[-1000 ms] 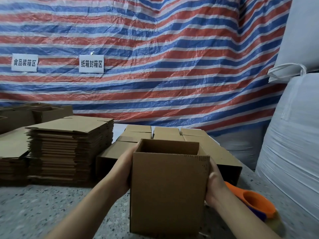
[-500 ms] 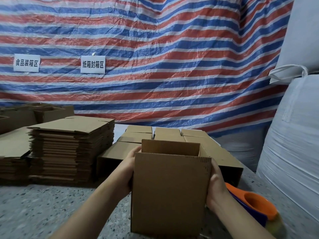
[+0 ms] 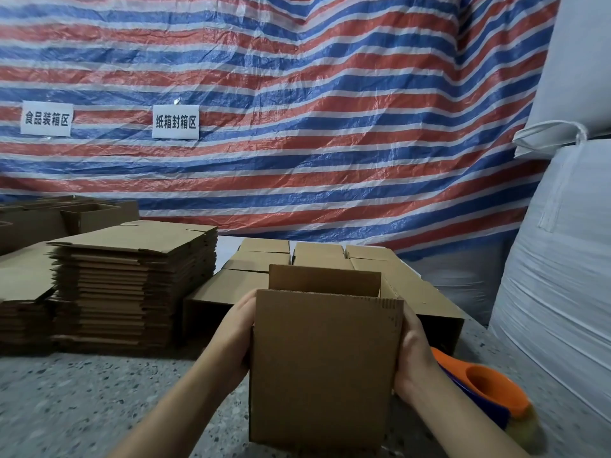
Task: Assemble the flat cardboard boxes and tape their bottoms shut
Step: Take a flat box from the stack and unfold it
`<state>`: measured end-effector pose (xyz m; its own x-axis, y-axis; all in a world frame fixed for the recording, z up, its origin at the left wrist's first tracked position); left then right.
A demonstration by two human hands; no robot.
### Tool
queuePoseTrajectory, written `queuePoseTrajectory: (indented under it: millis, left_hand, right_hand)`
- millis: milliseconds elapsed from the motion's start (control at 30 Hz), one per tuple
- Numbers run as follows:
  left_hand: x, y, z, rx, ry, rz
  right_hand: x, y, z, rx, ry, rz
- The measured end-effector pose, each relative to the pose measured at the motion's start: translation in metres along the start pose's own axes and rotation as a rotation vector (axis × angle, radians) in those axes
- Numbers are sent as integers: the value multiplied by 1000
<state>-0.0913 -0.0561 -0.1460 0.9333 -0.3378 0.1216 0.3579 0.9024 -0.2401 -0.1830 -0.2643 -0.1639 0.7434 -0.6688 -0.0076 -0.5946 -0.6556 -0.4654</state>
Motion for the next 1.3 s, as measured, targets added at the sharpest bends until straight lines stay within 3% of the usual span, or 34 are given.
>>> queuePoseTrajectory:
  millis: [633, 733, 833, 900, 1300]
  left_hand:
    - [1, 4, 1, 71, -94, -10]
    - [2, 9, 1, 55, -64, -124]
    - [3, 19, 2, 138, -160, -316]
    - [3, 21, 2, 181, -183, -346]
    - [14, 16, -4, 157, -132, -111]
  right_hand:
    - [-3, 1, -12, -268, -108, 34]
    - [-3, 2, -11, -266, -104, 39]
    - [-3, 3, -8, -259, -102, 31]
    - [-2, 3, -8, -240, -102, 18]
    - [-2, 0, -7, -91, -110, -50]
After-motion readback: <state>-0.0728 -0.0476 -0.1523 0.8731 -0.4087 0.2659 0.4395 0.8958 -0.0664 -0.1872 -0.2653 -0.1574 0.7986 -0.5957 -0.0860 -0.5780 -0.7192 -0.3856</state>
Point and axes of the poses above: each hand's wrist, its own x-axis towards the middle knuckle, its own y-axis out of the back of the hand, z = x × y, the point moved 2 cm from there along x, towards the middle knuckle, and after that the axes turned 11 degrees about z, right-handed, at the moved point
